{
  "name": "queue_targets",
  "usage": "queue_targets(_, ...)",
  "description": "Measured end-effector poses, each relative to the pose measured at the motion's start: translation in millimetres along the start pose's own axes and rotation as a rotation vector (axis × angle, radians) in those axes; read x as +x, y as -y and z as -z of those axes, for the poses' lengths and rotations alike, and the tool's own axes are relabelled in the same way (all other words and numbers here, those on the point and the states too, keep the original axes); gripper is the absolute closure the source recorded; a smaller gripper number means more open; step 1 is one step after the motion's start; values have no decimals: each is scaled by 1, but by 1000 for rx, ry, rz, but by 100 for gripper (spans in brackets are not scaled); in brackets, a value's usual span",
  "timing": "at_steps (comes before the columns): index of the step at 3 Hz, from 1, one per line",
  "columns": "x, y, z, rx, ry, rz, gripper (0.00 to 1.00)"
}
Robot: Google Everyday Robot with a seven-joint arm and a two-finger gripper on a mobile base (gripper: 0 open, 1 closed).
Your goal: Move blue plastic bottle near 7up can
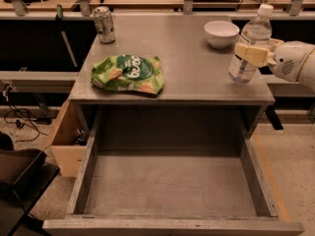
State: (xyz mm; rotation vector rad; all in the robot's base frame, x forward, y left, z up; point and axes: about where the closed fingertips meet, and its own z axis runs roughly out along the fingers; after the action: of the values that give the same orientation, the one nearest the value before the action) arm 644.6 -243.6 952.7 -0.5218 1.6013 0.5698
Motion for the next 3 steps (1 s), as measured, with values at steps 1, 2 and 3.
queue_targets(1, -57, -7, -21, 2, 35, 20, 100)
queue_targets(2, -113, -7, -57, 5, 42, 61, 100)
queue_targets(3, -143, 16, -105, 42, 21, 86, 100)
